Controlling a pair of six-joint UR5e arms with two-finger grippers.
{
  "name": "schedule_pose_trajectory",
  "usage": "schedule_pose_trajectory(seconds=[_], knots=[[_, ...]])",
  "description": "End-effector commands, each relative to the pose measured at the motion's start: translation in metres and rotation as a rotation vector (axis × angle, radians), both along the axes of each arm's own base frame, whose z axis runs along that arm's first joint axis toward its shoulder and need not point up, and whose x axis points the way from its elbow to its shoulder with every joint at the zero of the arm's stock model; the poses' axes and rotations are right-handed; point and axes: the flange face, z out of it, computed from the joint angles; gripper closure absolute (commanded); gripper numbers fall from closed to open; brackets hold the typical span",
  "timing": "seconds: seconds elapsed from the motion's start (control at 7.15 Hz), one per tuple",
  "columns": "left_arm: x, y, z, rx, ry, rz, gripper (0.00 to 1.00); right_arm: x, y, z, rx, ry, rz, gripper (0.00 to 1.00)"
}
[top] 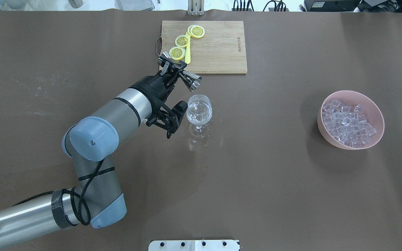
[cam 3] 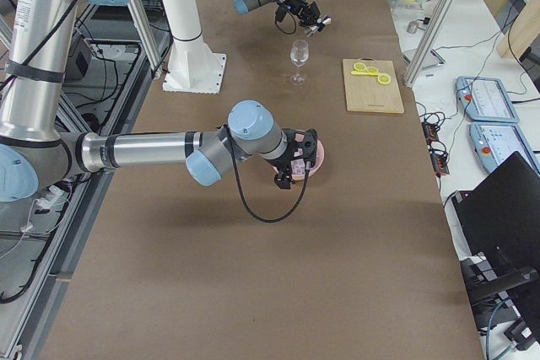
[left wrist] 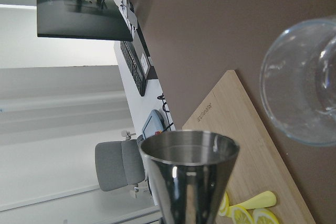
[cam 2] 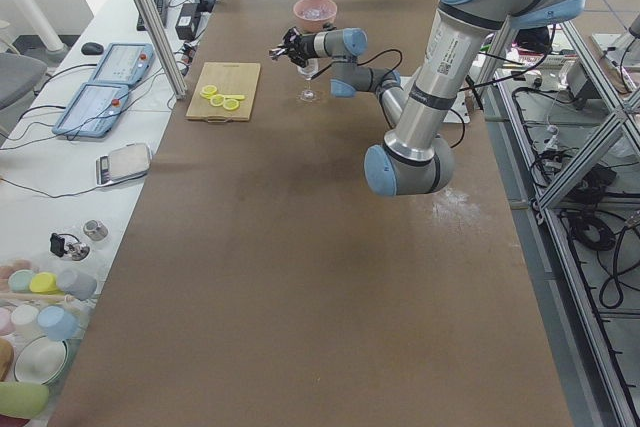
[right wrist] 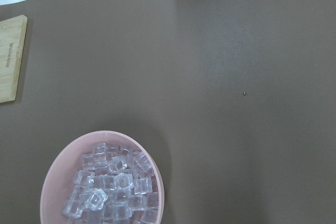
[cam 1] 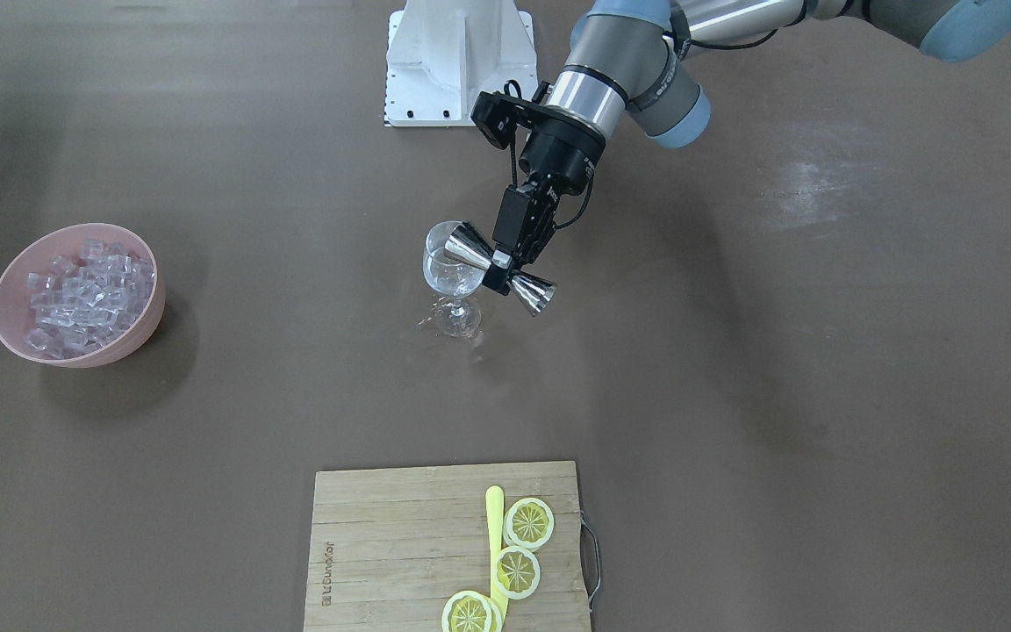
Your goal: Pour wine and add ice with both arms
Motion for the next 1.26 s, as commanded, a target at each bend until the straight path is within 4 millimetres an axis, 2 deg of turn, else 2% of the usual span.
schedule_pose_trajectory(seconds=[0.0, 0.14, 0.28, 0.42, 0.56, 0.7, 0.84, 0.98, 1.12], knots=[[-0.009, 0.006, -0.016, 0.006, 0.056, -0.007, 1.00, 0.000, -0.001, -0.001, -0.001, -0.001, 0.002, 0.00], [-0.016, 0.006, -0.018, -0.048, 0.137, -0.008, 1.00, 0.000, -0.002, -0.001, 0.001, -0.001, 0.002, 0.00], [-0.036, -0.019, -0.006, -0.119, 0.198, -0.052, 1.00, 0.000, -0.002, -0.001, -0.001, 0.002, 0.004, 0.00], [-0.044, -0.021, -0.004, -0.166, 0.285, -0.058, 1.00, 0.000, -0.006, -0.004, 0.004, 0.001, 0.004, 0.00], [-0.058, -0.036, 0.028, -0.308, 0.402, -0.084, 1.00, 0.000, -0.009, -0.006, 0.007, 0.002, 0.006, 0.00], [-0.073, -0.051, 0.047, -0.397, 0.491, -0.119, 1.00, -0.001, -0.015, -0.009, 0.000, -0.004, 0.017, 0.00], [-0.081, -0.053, 0.082, -0.557, 0.644, -0.118, 1.00, -0.005, -0.016, -0.011, -0.005, -0.007, 0.014, 0.00], [-0.086, -0.052, 0.095, -0.702, 0.813, -0.074, 1.00, -0.011, -0.018, -0.011, -0.005, -0.003, 0.002, 0.00], [-0.096, -0.058, 0.095, -0.832, 1.010, -0.049, 1.00, -0.021, -0.023, -0.014, -0.009, 0.007, -0.015, 0.00]])
